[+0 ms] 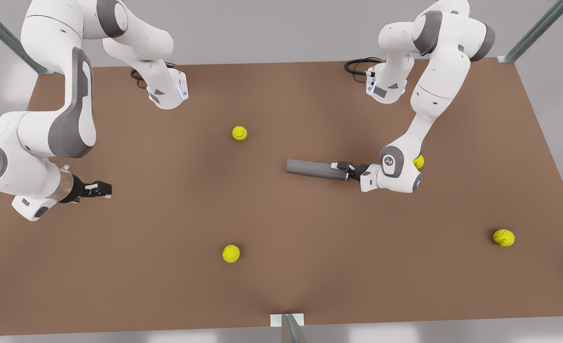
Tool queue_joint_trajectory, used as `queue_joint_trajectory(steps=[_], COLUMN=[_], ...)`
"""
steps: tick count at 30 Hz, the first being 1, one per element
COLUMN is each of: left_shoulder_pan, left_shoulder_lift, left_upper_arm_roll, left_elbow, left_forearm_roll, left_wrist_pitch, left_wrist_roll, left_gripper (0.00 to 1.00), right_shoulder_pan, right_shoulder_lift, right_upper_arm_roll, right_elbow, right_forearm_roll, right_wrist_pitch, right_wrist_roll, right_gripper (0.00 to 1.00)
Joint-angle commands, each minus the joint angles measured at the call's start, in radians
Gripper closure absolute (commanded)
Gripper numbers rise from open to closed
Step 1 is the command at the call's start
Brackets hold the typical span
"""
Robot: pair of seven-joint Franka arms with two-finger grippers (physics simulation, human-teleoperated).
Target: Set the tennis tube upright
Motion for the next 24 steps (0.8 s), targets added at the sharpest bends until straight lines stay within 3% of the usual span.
queue_joint_trajectory(steps=[1,9,10,12,19,24], left_shoulder_pan=[0.000,0.005,0.005,0.005,0.005,0.005], left_shoulder_lift=[-0.001,-0.001,-0.001,-0.001,-0.013,-0.025], left_upper_arm_roll=[0.000,0.003,0.004,0.006,0.030,0.070], left_elbow=[0.003,0.035,0.041,0.049,0.072,0.147], left_forearm_roll=[0.001,0.007,0.007,0.010,0.014,0.109], left_wrist_pitch=[-0.010,-0.056,-0.063,-0.076,-0.112,-0.224], left_wrist_roll=[0.038,0.009,0.006,-0.005,-0.005,-0.041], left_gripper=[0.27,0.42,0.49,0.54,0.56,0.63], right_shoulder_pan=[-0.001,0.008,0.006,0.008,0.000,-0.003], right_shoulder_lift=[-0.001,-0.001,-0.001,-0.001,-0.002,-0.002], right_upper_arm_roll=[0.000,0.000,0.000,0.000,0.000,0.000], right_elbow=[0.001,-0.001,-0.002,-0.002,0.004,0.004], right_forearm_roll=[0.001,0.003,0.003,0.003,0.003,0.003], right_wrist_pitch=[0.007,0.004,0.002,0.002,-0.004,-0.004], right_wrist_roll=[0.009,0.007,0.007,0.007,0.001,0.001], right_gripper=[0.00,0.00,0.00,0.00,0.00,0.00])
